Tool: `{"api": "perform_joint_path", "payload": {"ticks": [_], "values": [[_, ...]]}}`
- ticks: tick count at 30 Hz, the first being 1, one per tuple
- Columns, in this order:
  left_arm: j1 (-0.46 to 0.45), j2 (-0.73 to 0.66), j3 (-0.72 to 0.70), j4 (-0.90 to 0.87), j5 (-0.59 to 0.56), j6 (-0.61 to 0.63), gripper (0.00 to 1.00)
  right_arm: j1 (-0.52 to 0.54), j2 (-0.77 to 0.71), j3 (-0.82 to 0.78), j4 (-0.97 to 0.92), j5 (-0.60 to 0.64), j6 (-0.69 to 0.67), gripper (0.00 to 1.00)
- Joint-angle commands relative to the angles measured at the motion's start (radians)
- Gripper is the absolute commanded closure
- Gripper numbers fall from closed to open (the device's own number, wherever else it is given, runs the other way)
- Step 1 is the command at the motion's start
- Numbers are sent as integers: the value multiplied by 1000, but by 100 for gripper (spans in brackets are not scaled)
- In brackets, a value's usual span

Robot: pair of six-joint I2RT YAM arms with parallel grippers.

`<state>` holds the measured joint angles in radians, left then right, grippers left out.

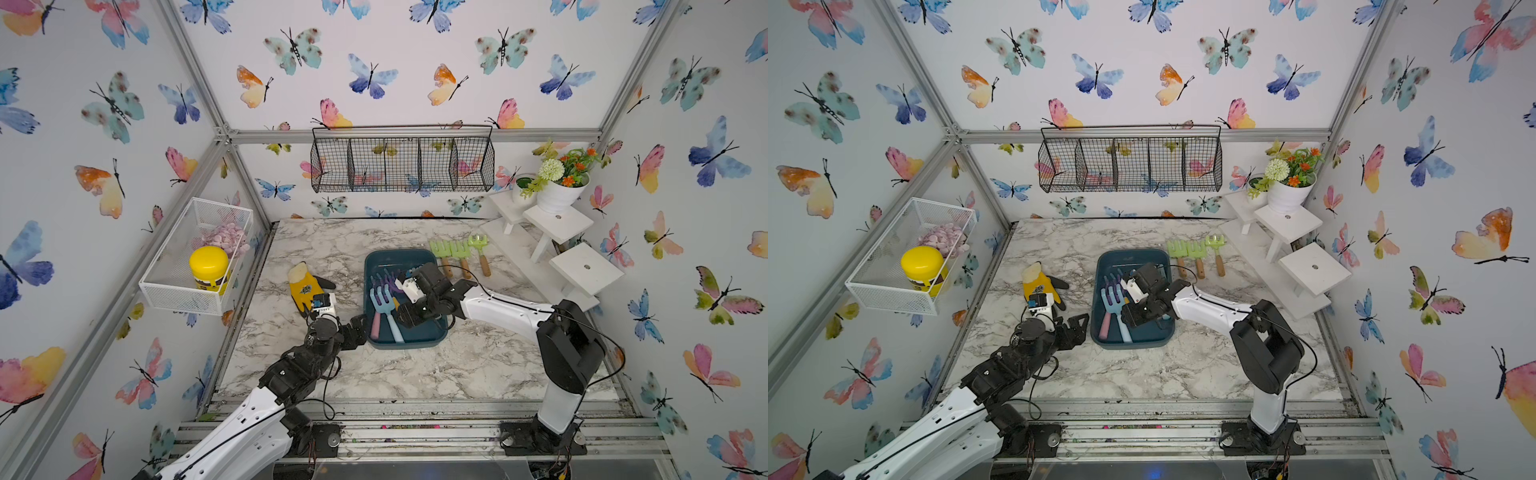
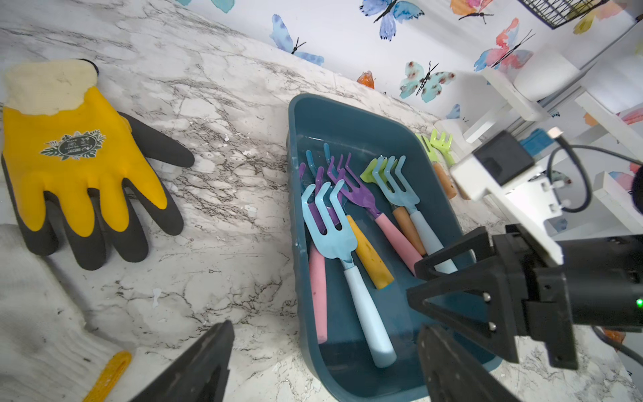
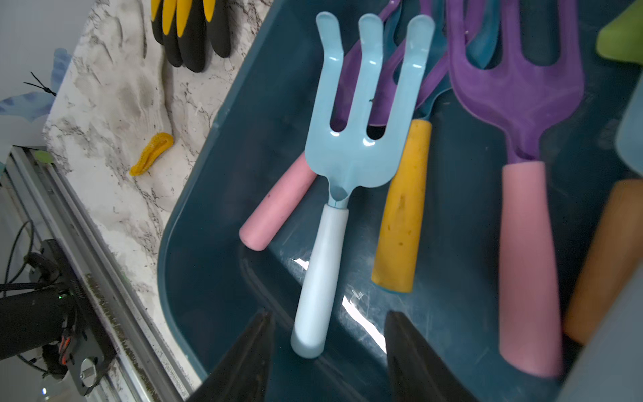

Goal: Take the hand rake out of the storage box
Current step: Pick up the rake from the storage box.

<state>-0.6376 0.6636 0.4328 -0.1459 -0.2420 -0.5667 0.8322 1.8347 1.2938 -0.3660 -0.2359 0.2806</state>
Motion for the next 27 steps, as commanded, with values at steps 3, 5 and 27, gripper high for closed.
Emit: {"api": "perform_joint_path", "payload": {"ticks": [3, 5, 27], "values": [[12, -56, -85, 40, -19, -28, 12, 31, 35, 43, -25, 71, 12, 43], [12, -63, -90, 39, -20, -30, 12, 40, 47, 48, -23, 80, 17, 43], [13, -80, -76, 8, 45, -33, 12, 81, 238, 142, -83, 165, 45, 53]]}}
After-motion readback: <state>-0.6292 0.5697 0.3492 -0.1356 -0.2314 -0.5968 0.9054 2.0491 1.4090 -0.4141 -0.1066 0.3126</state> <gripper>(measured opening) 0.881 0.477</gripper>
